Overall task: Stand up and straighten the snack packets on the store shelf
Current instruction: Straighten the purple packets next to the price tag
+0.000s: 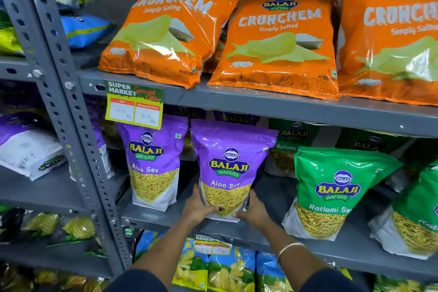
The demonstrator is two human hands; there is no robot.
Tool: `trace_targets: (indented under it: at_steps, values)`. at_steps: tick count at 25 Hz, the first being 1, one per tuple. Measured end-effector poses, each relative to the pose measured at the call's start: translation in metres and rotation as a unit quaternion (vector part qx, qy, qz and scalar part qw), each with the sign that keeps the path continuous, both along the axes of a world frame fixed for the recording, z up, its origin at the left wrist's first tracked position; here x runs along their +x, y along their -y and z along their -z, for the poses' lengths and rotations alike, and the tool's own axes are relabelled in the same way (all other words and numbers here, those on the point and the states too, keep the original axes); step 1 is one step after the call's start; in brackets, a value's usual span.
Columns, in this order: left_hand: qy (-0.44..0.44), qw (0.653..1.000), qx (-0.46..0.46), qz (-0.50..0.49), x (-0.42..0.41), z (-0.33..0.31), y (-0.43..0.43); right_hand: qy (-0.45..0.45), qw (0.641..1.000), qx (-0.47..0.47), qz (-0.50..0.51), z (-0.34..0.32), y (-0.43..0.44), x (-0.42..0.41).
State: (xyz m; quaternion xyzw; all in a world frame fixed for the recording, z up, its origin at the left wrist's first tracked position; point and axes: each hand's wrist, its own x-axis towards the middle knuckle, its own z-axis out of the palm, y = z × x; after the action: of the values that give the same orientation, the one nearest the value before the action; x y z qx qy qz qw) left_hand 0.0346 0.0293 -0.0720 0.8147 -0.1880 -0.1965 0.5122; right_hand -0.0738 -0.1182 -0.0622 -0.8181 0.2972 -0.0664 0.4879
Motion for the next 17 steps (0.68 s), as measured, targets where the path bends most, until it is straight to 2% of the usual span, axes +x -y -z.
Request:
trace_targets:
  at_steps: [10,11,13,15,16,17]
  values:
    - [0.033,0.999,0.014,0.001,-0.018,-0.002,0.009,0.023,0.999,0.003,0.029,0.005,0.000,-0.010]
    - [0.093,0.994,0.053,-0.037,-0.023,-0.003,0.005,0.027,0.999,-0.002,0.035,0.008,-0.003,-0.014]
    - [0.301,0.939,0.121,-0.113,-0.038,0.006,-0.001,0.002,0.995,-0.087,0.045,0.015,-0.006,-0.031]
    - [0.458,0.876,0.121,-0.085,-0.060,0.018,-0.001,-0.043,0.978,-0.193,0.059,0.019,0.002,-0.065]
    - [0.502,0.856,0.116,-0.042,-0.071,0.023,0.003,-0.071,0.970,-0.220,0.072,0.023,0.010,-0.086]
    - [0.508,0.854,0.108,0.012,-0.083,0.028,0.014,-0.109,0.961,-0.232,0.104,0.028,0.020,-0.112]
